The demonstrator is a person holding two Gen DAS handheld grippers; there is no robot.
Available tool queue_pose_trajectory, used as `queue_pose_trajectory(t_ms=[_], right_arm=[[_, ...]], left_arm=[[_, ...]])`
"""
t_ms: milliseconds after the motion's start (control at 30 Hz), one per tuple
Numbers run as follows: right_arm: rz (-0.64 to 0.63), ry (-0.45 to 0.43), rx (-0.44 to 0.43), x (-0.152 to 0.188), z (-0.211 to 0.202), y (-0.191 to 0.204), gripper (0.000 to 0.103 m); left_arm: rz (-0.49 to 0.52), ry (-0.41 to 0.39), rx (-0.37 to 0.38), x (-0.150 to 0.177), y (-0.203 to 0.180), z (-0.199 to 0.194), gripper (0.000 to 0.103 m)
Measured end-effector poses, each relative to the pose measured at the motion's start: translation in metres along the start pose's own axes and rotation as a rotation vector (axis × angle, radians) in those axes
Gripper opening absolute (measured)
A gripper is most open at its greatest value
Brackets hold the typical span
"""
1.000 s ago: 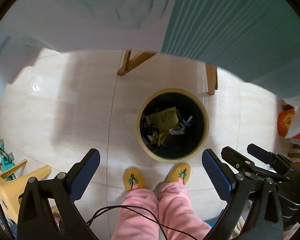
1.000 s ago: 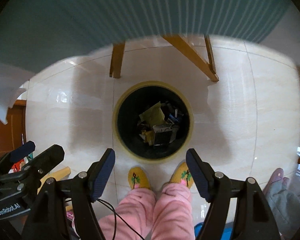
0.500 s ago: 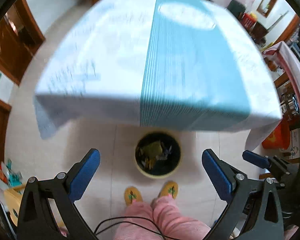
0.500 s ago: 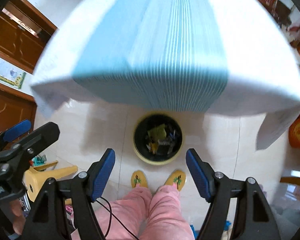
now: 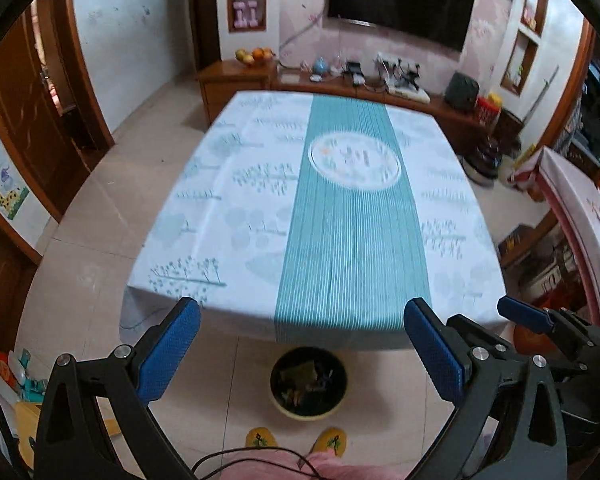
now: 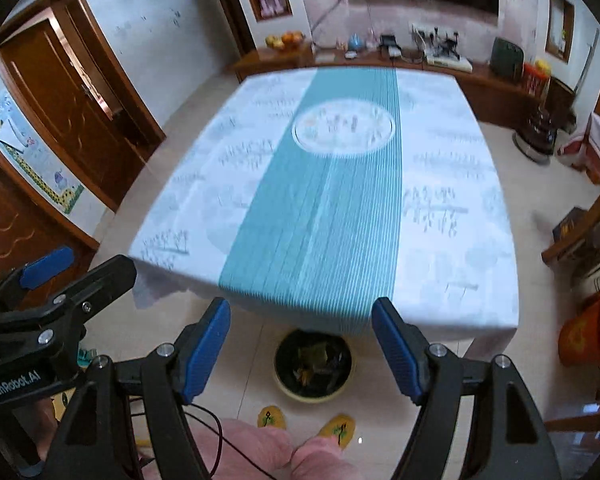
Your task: Collect trash
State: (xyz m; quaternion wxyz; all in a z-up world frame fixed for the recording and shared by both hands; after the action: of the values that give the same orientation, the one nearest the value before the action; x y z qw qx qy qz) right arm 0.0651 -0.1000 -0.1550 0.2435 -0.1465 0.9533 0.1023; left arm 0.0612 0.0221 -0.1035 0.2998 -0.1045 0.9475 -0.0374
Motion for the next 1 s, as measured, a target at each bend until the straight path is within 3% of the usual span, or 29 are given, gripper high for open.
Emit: queue_pose_trajectory(t_ms=[367, 767, 1000], right_arm=[[0.041, -0.089, 0.015, -0.042, -0.024, -0.002, 0.074], [0.063, -0.21, 0.101, -0.095, -0.043, 0.005, 0.074], [0.094, -0.214, 0.133, -0.105, -0.037, 0.003, 0.074]], left_arm=[[-0.041, -0.059, -0.029, -0.041, 0.014, -0.007, 0.101], [0.021, -0.086, -0.019, -0.083, 0.017, 0.007, 0.101], [0.061, -0.083, 0.0, -0.094, 0.012, 0.018, 0.101]])
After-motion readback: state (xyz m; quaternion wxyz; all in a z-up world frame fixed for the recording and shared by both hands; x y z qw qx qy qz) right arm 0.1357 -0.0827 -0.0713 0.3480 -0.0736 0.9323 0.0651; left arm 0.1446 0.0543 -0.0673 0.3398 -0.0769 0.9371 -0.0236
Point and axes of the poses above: each gripper's, at about its wrist camera, not at the fingertips, and z roughly the way its jaws point, y to its left, x to its underside, the point moved 10 cm from there along z, roughly the way its jaws point, and after that the axes turned 7 degrees about -z, right-handed, at the moved point
